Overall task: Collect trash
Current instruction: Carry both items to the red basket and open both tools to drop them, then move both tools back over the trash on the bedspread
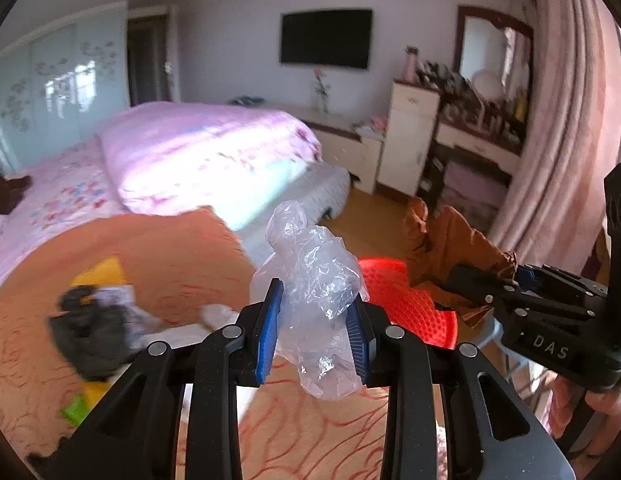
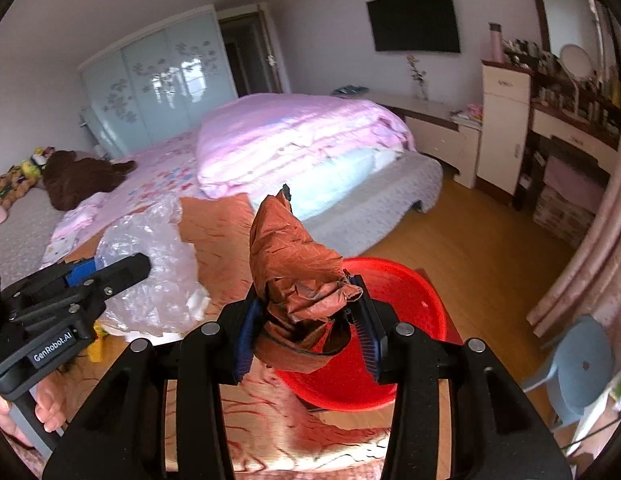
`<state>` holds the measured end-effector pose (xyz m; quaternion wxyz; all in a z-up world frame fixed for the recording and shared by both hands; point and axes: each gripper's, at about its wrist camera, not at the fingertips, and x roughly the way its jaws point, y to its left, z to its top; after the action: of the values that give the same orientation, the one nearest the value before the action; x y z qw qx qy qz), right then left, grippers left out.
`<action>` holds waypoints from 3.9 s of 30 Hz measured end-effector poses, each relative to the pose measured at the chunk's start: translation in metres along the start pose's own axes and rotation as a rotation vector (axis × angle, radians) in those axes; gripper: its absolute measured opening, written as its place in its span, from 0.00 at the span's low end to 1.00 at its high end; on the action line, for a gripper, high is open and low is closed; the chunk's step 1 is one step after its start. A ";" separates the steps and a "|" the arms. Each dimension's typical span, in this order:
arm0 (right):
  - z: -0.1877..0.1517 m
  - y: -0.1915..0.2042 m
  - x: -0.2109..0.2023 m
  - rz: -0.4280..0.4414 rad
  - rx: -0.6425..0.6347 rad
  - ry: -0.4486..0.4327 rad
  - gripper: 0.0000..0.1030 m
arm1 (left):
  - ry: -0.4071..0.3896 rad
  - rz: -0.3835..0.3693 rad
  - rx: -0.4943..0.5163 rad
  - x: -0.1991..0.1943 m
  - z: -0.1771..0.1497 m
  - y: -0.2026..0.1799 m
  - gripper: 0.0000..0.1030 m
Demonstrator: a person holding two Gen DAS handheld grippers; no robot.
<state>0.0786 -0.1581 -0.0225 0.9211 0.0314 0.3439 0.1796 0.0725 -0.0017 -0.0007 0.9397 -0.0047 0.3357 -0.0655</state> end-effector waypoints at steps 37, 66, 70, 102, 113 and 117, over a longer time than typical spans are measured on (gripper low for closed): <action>-0.035 -0.052 0.051 -0.127 0.093 0.124 0.62 | 0.126 -0.007 0.029 0.058 -0.015 -0.020 0.66; -0.018 0.043 -0.006 0.043 -0.039 -0.057 0.84 | -0.080 0.279 -0.192 -0.076 -0.035 0.083 0.75; -0.017 0.057 -0.004 0.065 -0.051 -0.047 0.84 | -0.105 0.327 -0.235 -0.098 -0.039 0.111 0.75; -0.031 0.090 0.025 0.123 -0.072 0.030 0.84 | 0.110 0.368 -0.442 -0.105 -0.140 0.196 0.39; -0.016 0.085 0.071 0.090 -0.096 0.090 0.79 | 0.042 0.371 -0.443 -0.118 -0.129 0.193 0.34; -0.005 0.100 0.091 0.114 -0.126 0.120 0.72 | 0.010 0.382 -0.445 -0.126 -0.124 0.192 0.34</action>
<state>0.1080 -0.0333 -0.0642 0.8873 -0.0179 0.3841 0.2546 -0.0791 0.2093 -0.0279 0.9091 -0.1471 0.3414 0.1880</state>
